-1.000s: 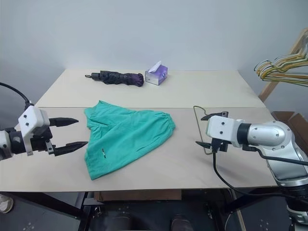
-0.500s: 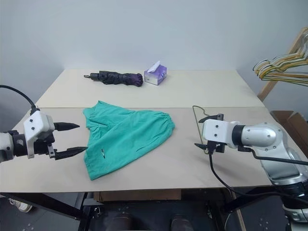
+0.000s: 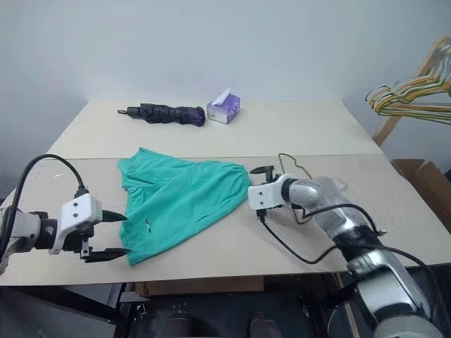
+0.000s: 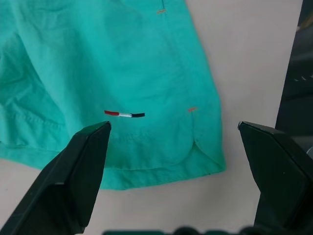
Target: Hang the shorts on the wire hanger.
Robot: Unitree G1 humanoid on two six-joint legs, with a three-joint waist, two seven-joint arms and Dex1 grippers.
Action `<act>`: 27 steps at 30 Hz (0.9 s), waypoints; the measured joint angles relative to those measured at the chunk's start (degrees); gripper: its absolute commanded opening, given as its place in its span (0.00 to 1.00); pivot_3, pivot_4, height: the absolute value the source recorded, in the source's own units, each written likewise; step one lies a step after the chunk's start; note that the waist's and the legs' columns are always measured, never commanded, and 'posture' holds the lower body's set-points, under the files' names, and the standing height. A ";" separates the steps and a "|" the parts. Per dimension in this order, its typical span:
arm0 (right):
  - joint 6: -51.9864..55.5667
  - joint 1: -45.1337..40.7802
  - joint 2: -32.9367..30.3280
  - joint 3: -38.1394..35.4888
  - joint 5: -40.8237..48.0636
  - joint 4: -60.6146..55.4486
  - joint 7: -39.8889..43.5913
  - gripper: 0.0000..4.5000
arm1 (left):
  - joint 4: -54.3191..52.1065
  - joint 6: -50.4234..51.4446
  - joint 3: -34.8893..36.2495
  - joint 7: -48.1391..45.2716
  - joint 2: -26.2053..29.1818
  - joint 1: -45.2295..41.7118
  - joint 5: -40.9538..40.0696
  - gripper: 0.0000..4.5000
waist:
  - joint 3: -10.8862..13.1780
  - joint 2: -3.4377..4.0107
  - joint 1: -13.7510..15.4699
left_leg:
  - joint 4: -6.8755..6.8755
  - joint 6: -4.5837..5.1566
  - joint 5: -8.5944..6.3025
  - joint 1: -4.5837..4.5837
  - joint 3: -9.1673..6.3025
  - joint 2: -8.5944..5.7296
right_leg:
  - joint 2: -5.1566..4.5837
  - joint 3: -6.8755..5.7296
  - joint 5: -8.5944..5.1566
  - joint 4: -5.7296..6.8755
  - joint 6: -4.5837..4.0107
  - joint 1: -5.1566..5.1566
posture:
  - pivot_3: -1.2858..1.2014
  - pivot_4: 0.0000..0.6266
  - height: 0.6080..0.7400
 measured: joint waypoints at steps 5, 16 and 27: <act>-7.32 -5.88 4.58 4.38 -6.59 17.40 -9.75 0.99 | -2.34 0.92 -0.19 1.43 -1.12 3.59 0.04 1.00 | 0.00 0.00 -0.04 | -0.03 0.00 0.00 0.03 0.00 0.00 | 0.00 0.02 0.01 0.02 -0.02 0.00 | 0.58 0.00 1.00; -14.81 -14.10 11.08 8.24 -12.16 36.22 -19.57 0.56 | -3.89 1.17 0.73 2.85 -1.53 5.90 0.13 1.00 | 0.00 0.00 -0.11 | -0.03 -0.01 0.01 0.20 0.00 0.00 | 0.01 0.07 -0.02 0.30 -0.07 0.03 | 0.58 0.00 1.00; -15.92 -14.05 11.75 8.36 -12.14 37.58 -19.34 0.01 | 2.63 -1.38 -1.89 3.53 -3.88 2.86 1.79 1.00 | 0.00 0.02 -0.18 | -0.03 -0.01 0.01 0.23 0.01 -0.01 | 0.01 0.08 -0.03 0.34 -0.08 0.02 | 0.56 0.00 1.00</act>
